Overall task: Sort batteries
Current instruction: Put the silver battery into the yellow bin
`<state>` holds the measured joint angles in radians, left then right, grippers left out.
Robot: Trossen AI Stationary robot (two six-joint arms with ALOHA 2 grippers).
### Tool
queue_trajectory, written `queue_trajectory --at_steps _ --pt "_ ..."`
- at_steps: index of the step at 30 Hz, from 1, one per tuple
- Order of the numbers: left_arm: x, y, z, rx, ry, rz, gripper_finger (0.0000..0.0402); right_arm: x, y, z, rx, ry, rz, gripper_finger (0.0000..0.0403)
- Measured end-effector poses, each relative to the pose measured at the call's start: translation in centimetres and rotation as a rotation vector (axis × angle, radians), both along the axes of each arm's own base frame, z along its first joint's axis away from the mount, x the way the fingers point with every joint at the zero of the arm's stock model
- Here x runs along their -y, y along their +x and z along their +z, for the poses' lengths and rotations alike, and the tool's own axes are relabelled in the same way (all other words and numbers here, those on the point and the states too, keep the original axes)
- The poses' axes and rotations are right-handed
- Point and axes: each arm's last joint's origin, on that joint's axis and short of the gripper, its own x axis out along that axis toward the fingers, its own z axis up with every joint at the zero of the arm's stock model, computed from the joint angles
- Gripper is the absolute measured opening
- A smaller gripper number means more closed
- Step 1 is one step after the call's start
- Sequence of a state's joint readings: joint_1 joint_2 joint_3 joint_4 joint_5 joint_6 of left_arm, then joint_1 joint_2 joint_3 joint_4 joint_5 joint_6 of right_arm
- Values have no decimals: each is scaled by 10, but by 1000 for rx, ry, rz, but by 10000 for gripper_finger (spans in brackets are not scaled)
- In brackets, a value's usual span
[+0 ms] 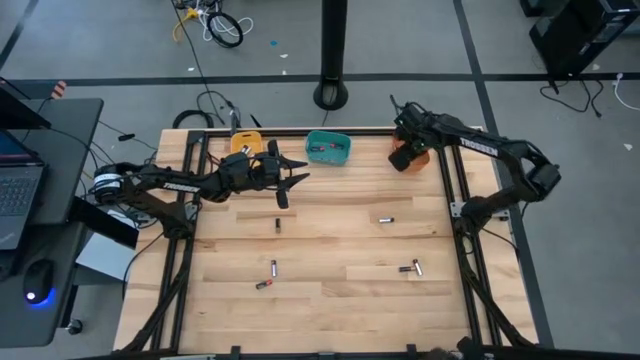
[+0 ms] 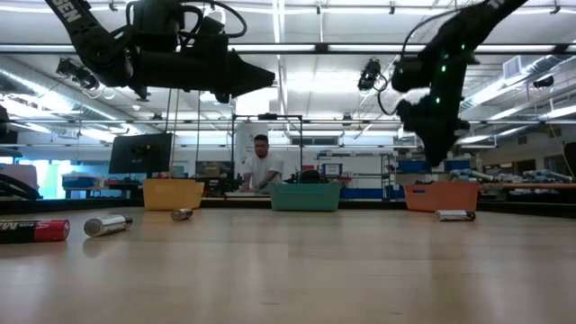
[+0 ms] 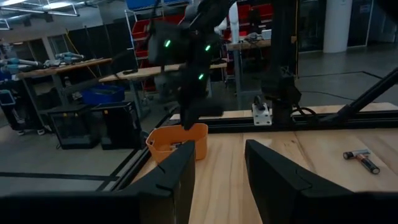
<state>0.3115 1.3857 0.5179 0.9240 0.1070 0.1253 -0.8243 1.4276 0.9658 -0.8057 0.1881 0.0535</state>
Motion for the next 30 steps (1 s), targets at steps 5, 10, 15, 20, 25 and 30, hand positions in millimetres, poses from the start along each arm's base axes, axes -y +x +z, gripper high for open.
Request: queue_trajectory --at_steps 5,10,15,20,25,30 --pt "0 0 0 0 1 0 147 -40 9 25 48 6 181 50" --pt "0 0 0 -1 1 -1 147 -91 17 40 89 43 247 9" --pt "0 0 0 1 -9 -2 147 -141 25 41 119 179 220 34" --pt "2 1 -1 0 -18 -9 147 -189 33 35 86 265 224 40" --pt "2 1 -1 -12 -22 -10 147 -236 30 30 77 368 121 48" --pt "2 1 -3 -24 -26 -10 147 -283 18 26 52 422 27 85"
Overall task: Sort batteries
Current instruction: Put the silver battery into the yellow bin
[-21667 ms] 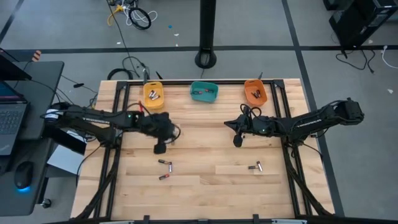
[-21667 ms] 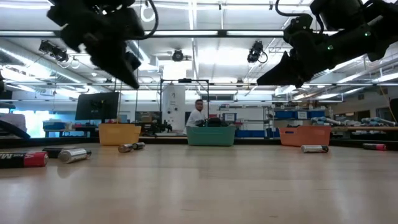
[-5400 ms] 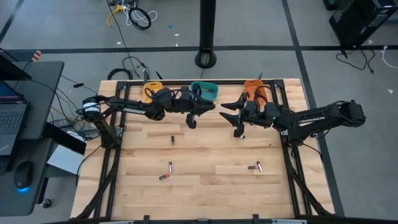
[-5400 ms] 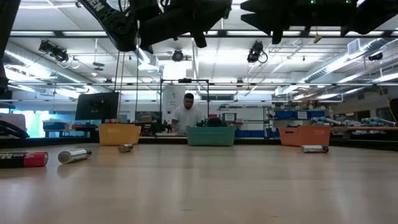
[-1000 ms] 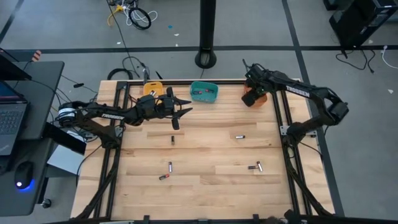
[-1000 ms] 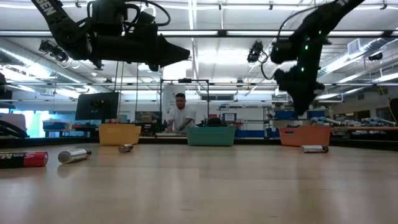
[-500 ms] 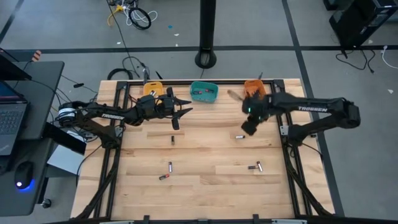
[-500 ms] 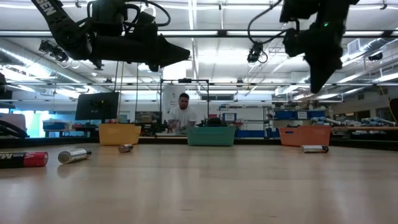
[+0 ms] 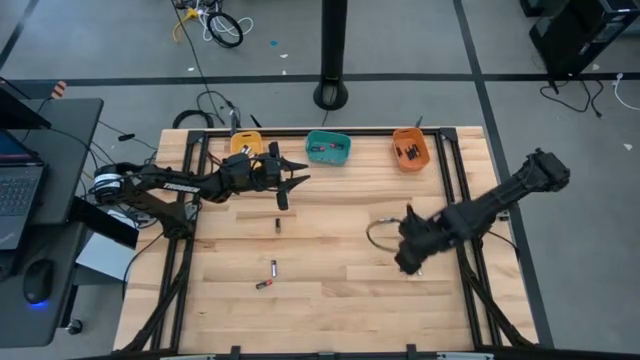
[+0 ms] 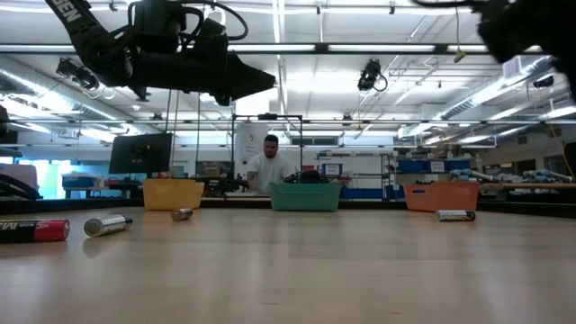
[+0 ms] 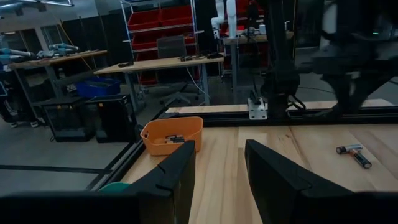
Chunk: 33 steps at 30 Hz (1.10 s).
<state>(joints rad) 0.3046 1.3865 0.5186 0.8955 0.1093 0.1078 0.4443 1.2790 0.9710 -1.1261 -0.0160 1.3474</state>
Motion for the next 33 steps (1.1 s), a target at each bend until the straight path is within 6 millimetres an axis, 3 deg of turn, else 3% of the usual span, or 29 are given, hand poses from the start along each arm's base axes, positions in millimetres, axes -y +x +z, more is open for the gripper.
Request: queue_trajectory --at_steps 8,15,21,33 --pt "1 0 0 -3 11 -2 147 -48 -11 -23 -94 -46 -142 157" --pt "3 1 -1 -11 9 -13 147 -74 -5 -50 -120 -73 -143 171" --pt "3 1 -1 -15 8 -13 147 -77 -4 -63 -150 -105 -148 166" --pt "3 1 -1 -14 8 -13 147 -60 -25 -92 -118 -51 -186 165"
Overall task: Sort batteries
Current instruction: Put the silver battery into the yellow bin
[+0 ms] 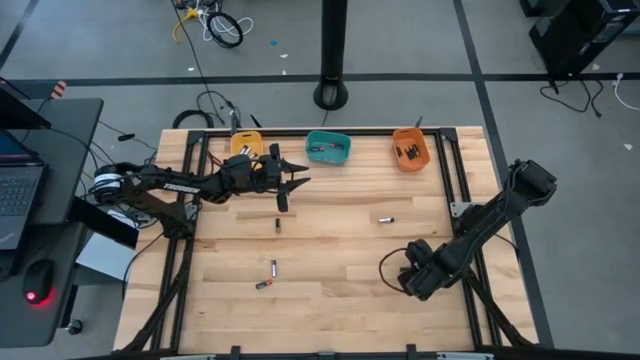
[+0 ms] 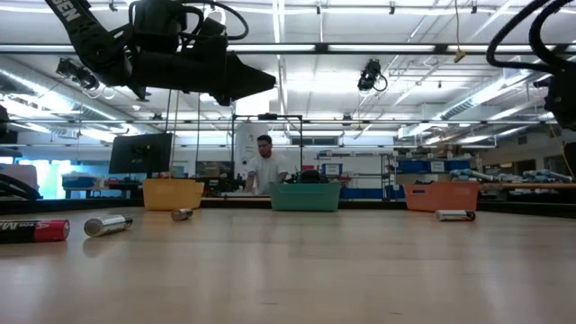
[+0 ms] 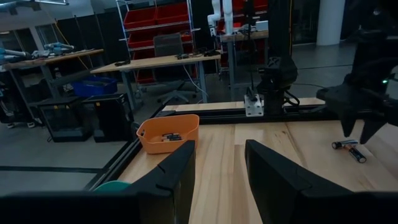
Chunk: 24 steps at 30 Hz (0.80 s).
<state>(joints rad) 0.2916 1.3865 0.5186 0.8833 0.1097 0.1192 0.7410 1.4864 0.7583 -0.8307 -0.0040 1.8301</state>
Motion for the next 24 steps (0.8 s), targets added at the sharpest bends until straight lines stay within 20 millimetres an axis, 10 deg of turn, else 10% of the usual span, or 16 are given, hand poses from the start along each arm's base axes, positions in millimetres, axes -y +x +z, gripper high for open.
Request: queue_trajectory --at_steps 12,24 --pt "0 0 0 2 0 0 147 9 -9 -16 -1 -24 5 158" --pt "0 0 0 1 5 16 147 10 -9 -14 4 -24 97 56"
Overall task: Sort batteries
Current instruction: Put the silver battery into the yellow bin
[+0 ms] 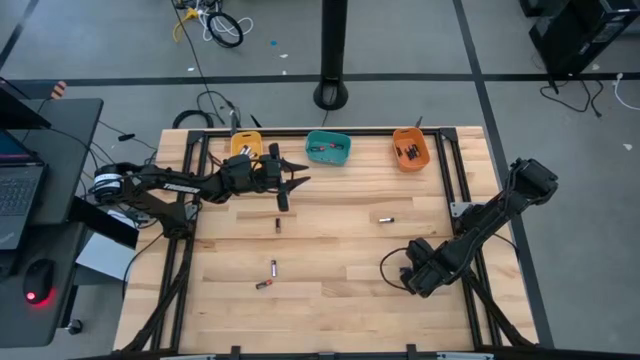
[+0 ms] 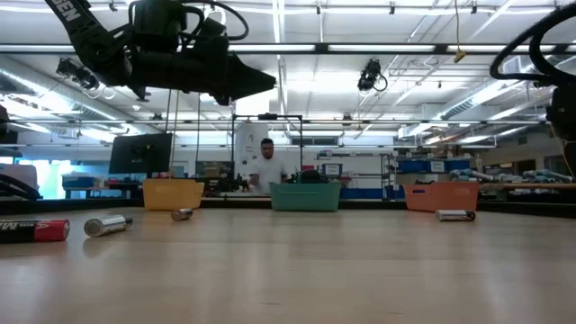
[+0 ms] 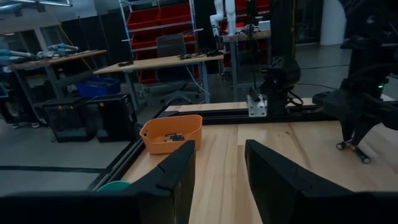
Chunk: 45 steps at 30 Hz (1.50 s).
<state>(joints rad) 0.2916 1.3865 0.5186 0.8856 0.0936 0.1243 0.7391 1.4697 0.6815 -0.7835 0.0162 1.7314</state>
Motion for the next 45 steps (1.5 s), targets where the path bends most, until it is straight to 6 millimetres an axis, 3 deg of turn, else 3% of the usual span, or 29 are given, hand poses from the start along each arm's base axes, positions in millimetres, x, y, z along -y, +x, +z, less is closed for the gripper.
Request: queue_trajectory --at_steps 8,11,17,22,27,32,45 --pt "-1 -6 -8 -14 57 83 147 9 3 37 -58 -103 4 56" --pt "1 -15 -17 8 64 98 147 16 17 53 16 -120 22 56" --pt "7 -34 -31 80 -22 89 146 59 55 71 109 -208 147 56" --pt "13 -36 -34 106 -176 -100 138 100 103 84 400 -284 314 56" --pt "20 -33 -25 153 -217 -259 134 126 141 109 776 -434 493 56" --pt "30 -28 -10 243 -171 -366 133 134 155 130 992 -583 637 56" --pt "47 12 15 294 -127 -438 167 123 161 147 1102 -793 860 56"
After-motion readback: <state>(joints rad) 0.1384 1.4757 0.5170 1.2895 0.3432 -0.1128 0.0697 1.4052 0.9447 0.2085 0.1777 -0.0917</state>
